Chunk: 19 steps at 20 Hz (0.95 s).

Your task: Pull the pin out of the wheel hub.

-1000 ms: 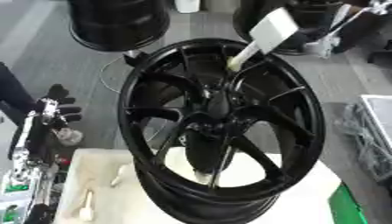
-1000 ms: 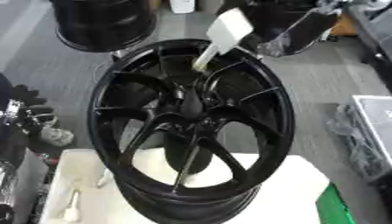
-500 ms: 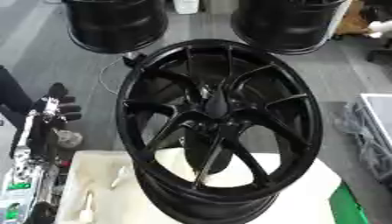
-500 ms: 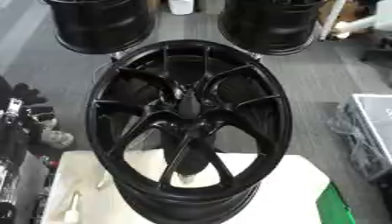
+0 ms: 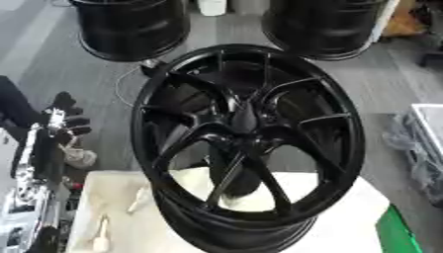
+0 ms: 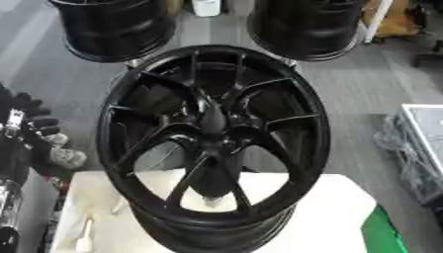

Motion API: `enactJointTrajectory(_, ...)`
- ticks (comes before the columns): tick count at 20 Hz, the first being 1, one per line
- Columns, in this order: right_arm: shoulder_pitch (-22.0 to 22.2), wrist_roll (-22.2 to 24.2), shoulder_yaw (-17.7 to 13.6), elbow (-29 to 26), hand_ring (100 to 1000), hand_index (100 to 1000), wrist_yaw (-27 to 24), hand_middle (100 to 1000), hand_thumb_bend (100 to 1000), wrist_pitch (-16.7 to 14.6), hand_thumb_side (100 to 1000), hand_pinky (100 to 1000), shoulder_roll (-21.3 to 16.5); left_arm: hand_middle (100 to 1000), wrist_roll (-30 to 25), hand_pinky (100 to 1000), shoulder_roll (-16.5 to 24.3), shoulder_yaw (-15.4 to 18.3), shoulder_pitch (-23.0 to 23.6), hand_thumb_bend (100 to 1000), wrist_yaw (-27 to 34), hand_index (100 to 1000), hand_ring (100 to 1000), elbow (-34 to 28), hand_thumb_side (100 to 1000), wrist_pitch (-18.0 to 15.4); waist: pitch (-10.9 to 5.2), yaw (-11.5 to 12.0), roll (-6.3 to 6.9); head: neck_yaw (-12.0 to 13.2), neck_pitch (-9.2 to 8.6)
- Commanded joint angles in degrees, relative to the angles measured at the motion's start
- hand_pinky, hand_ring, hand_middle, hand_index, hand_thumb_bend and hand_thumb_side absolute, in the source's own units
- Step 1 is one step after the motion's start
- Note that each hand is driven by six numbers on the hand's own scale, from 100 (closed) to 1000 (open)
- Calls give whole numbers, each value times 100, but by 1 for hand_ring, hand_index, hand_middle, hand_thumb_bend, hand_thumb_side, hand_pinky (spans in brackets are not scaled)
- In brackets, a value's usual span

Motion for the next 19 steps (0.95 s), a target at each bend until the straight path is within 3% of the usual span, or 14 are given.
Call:
enactJointTrajectory(1, 19, -588, 25, 125, 628, 1000, -387, 983, 100, 114, 820, 709, 60, 604, 13, 647, 73, 14, -60, 563, 25, 739, 607, -124, 623, -9, -57, 6, -2, -36, -10)
enactJointTrajectory(4, 106, -873, 59, -200, 611, 1000, -768, 972, 100, 102, 846, 699, 292, 603, 13, 647, 60, 13, -59, 564, 30, 738, 607, -123, 623, -10, -62, 5, 15, -40, -5)
enactJointTrajectory(8, 219, -867, 106, -1136, 582, 1000, -1032, 940, 100, 7, 751, 688, 649, 602, 17, 647, 36, 15, -51, 564, 37, 738, 607, -123, 622, -12, -73, -3, 43, -28, -5)
enactJointTrajectory(13, 448, -468, 286, -2551, 570, 1000, -1021, 910, 100, -52, 676, 683, 1211, 602, 16, 647, 6, 7, -59, 563, 47, 738, 607, -132, 621, -17, -76, -25, 74, 13, -5)
enactJointTrajectory(19, 625, 182, 731, -4037, 568, 1000, -1076, 903, 100, 20, 689, 680, 2023, 603, 1, 647, -30, -25, -68, 562, 56, 738, 607, -124, 621, -14, -63, -81, 127, 60, -5)
